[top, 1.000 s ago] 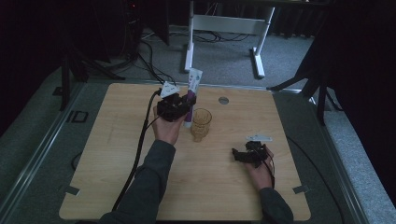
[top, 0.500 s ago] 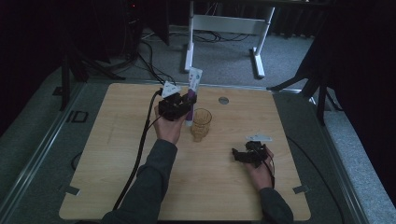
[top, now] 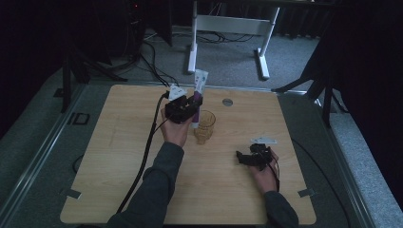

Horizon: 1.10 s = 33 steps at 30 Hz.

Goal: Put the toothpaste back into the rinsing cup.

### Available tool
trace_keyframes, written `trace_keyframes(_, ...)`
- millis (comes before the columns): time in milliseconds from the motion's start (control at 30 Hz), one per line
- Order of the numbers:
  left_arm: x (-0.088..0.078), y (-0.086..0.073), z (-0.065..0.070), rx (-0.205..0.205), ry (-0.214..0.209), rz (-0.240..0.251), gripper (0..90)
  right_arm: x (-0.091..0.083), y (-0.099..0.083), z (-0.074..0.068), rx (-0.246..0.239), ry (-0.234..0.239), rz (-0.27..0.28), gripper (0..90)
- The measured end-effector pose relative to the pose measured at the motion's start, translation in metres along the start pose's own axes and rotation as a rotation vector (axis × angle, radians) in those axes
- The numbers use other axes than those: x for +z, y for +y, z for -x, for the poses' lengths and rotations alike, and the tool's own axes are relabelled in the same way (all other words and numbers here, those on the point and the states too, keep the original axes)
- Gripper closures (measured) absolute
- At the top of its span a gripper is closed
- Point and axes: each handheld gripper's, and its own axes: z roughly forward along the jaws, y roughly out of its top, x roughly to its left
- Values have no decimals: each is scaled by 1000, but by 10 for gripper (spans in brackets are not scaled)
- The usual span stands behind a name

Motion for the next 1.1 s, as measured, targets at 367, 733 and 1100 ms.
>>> trace_keyframes(367,6,-2,-1,-18,4,5,724,0,0,0,0,0,-1,147)
trace_keyframes(733,12,-4,-4,-39,10,8,722,0,0,0,0,1,-1,147)
trace_keyframes(1100,16,-5,-4,-56,20,14,722,0,0,0,-2,4,-1,147)
